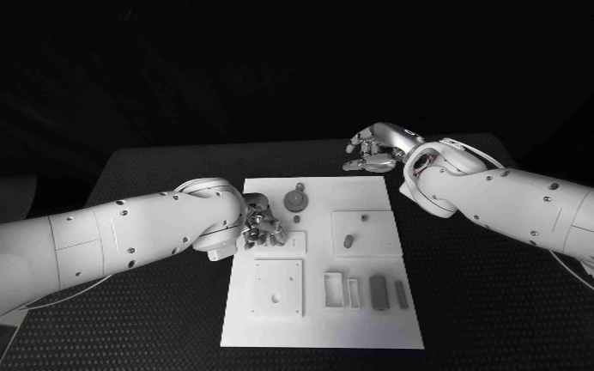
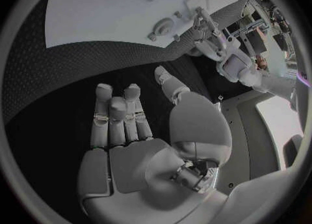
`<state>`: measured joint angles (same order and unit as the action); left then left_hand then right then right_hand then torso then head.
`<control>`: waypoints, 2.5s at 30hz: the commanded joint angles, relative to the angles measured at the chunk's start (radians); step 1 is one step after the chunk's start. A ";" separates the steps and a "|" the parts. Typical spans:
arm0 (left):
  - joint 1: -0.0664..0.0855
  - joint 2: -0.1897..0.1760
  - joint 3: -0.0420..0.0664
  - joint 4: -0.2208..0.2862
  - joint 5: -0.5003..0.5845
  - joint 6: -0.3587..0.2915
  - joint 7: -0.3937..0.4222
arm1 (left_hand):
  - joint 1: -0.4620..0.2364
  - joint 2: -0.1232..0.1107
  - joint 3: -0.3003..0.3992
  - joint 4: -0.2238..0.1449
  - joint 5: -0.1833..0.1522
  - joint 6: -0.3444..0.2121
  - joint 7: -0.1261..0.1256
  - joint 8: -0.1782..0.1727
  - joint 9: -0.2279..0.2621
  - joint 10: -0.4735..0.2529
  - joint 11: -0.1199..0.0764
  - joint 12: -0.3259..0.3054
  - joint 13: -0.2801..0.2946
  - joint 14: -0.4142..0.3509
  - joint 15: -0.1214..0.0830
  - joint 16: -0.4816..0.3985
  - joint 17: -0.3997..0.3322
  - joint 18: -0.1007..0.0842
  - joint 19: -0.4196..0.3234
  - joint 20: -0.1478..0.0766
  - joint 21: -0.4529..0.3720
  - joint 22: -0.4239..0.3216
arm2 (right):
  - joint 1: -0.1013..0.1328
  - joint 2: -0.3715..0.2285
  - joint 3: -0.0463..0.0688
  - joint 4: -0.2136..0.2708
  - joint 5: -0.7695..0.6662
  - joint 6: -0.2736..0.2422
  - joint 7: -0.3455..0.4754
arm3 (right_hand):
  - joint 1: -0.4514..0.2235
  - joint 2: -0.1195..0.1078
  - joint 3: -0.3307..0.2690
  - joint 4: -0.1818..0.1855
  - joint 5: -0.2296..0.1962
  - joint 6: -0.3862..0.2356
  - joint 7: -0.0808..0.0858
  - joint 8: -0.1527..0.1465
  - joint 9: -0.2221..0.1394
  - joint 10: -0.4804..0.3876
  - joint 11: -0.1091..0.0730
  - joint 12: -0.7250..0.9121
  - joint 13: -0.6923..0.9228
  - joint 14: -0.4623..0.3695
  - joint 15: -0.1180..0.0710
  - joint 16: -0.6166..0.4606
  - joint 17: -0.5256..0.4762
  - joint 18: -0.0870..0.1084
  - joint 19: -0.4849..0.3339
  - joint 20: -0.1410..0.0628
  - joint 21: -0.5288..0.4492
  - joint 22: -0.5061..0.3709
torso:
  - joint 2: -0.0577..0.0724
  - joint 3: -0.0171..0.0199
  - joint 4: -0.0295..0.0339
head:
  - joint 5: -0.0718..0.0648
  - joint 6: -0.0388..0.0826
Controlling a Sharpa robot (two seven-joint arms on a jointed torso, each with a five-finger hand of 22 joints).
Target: Assemble the parts on the task board
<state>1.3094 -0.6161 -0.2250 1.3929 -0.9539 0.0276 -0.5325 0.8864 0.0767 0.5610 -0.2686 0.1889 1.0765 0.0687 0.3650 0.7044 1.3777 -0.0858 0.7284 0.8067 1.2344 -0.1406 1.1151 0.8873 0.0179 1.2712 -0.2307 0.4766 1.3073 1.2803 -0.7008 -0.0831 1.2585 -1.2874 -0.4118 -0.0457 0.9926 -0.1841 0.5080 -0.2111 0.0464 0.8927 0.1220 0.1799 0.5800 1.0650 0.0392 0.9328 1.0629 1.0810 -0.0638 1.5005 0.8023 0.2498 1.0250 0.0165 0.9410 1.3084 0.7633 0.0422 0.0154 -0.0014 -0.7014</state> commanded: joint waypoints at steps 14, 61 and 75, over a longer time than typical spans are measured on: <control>-0.010 0.022 -0.003 0.004 -0.043 -0.007 0.002 | -0.030 0.006 0.004 -0.019 0.106 0.126 -0.065 0.012 0.009 0.010 -0.014 0.028 0.011 0.013 -0.013 0.030 0.001 0.018 0.034 -0.014 0.020 0.026 | 0.000 0.003 0.001 0.000 -0.001 0.015 0.008 | 0.002 0.012 -0.007 0.000 0.003 -0.021 0.030 0.003 -0.001 -0.002 0.000 0.004 -0.001 0.001 -0.004 0.002 -0.002 0.012 0.001 -0.005 -0.003 0.014 | 0.000 0.0006 -0.0003 | 0.003 -0.003; -0.027 0.048 -0.002 0.014 -0.126 -0.009 -0.004 | -0.058 -0.009 0.024 -0.019 0.140 0.153 -0.077 0.021 0.049 0.009 -0.031 0.096 0.014 0.007 -0.035 0.119 -0.063 0.016 0.035 -0.034 0.083 0.023 | 0.000 0.003 0.001 -0.002 -0.001 0.024 0.010 | 0.001 0.013 -0.008 -0.002 0.003 -0.022 0.031 0.003 -0.002 -0.003 0.000 0.005 -0.003 0.001 -0.004 0.001 -0.002 0.012 0.001 -0.004 -0.003 0.014 | 0.001 -0.0006 0.0000 | -0.002 -0.013; -0.027 0.045 -0.002 0.013 -0.125 0.007 0.004 | -0.114 -0.026 0.004 0.013 0.116 0.158 -0.079 0.017 0.060 0.005 -0.031 0.110 0.004 -0.001 -0.035 0.143 -0.094 0.014 0.029 -0.036 0.089 0.020 | 0.000 0.003 0.001 -0.003 -0.001 0.027 0.011 | 0.001 0.013 -0.009 -0.002 0.003 -0.022 0.031 0.003 -0.002 -0.003 0.000 0.005 -0.004 0.001 -0.004 0.001 -0.002 0.012 0.001 -0.004 -0.004 0.014 | 0.000 -0.0003 0.0008 | -0.008 -0.015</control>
<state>1.2962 -0.5844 -0.2203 1.3976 -1.0852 0.0182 -0.5614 0.7824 0.0529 0.5653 -0.2598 0.3096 1.0937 0.0591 0.3876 0.7649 1.3937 -0.1019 0.8350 0.8113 1.2544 -0.1601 1.2538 0.7943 0.0165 1.2977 -0.2478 0.5586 1.3074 1.2803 -0.6986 -0.0831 1.2556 -1.2873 -0.3972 -0.0449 0.9966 -0.1802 0.5053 -0.2138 0.0464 0.8922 0.1230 0.1799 0.5792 1.0650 0.0392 0.9328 1.0604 1.0790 -0.0618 1.5005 0.8016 0.2480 1.0233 0.0183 0.9410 1.3084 0.7633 0.0417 0.0158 -0.0073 -0.7163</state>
